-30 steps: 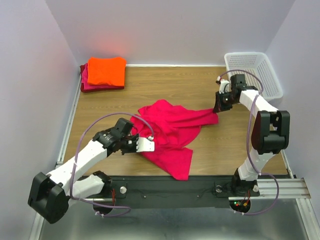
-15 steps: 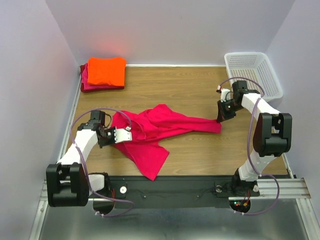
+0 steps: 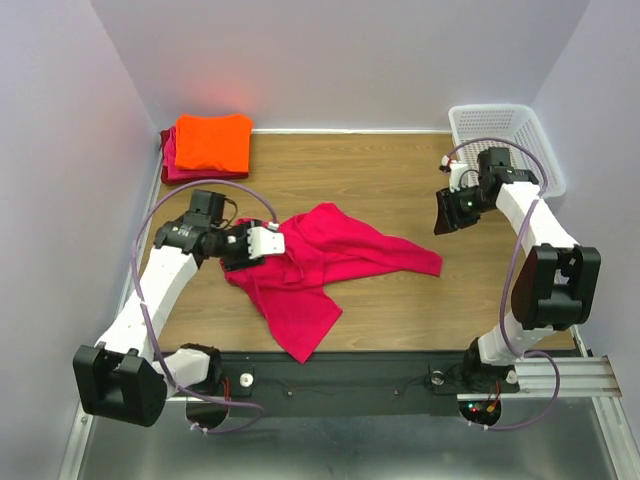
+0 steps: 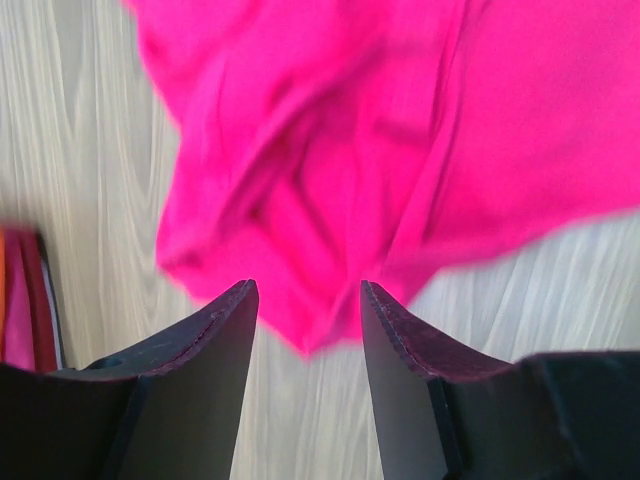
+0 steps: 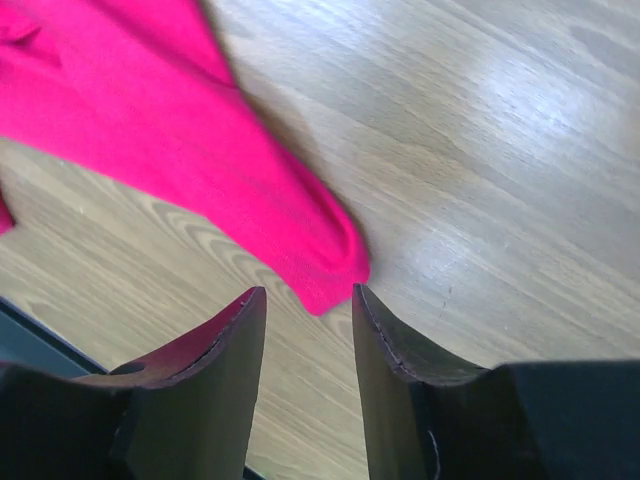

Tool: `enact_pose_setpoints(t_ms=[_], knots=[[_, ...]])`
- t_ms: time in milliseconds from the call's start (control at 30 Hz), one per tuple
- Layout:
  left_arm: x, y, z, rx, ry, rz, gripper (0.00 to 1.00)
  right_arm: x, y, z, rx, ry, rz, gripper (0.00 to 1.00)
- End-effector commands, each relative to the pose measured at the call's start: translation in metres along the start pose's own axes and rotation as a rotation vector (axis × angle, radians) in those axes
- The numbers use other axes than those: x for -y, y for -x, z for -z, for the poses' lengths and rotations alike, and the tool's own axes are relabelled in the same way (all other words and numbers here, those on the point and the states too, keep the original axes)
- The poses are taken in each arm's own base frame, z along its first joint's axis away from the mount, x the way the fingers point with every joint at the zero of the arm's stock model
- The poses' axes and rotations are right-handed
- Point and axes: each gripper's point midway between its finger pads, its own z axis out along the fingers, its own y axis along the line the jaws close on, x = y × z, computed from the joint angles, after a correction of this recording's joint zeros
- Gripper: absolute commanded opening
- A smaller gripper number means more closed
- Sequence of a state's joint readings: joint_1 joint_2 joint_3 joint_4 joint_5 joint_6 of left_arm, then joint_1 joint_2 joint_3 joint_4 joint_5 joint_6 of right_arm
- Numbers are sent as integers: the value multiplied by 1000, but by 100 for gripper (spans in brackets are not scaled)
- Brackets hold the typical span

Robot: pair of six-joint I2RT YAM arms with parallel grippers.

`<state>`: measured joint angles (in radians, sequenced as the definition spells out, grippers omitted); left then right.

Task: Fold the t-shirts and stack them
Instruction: Flatten the tshirt out

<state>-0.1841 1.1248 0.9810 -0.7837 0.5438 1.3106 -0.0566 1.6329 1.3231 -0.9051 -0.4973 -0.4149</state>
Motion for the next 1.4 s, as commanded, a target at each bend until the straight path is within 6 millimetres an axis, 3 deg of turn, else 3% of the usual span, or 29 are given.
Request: enact_pose_setpoints(t_ms=[0, 167, 333, 600, 767, 1100, 1233, 1367], knots=[[-4, 46, -10, 125, 16, 9, 57, -22, -6, 4, -13, 51, 88, 45], [22, 74, -33, 130, -190, -334, 56, -18, -20, -9, -79, 43, 84, 45], [34, 74, -64, 89, -342, -585, 55, -15, -21, -11, -93, 35, 72, 44], [48, 60, -101, 17, -486, -698, 54, -13, -29, -13, -113, 28, 86, 45], [48, 52, -120, -24, -503, -735, 54, -13, -34, -13, -124, 27, 94, 47], [53, 40, -131, -54, -525, -787, 45, -12, -45, -13, -153, 25, 121, 49], [54, 50, -128, -14, -479, -811, 53, -13, -47, -12, -158, 29, 124, 50], [50, 59, -125, -5, -468, -824, 55, -15, -43, -13, -152, 40, 122, 50]])
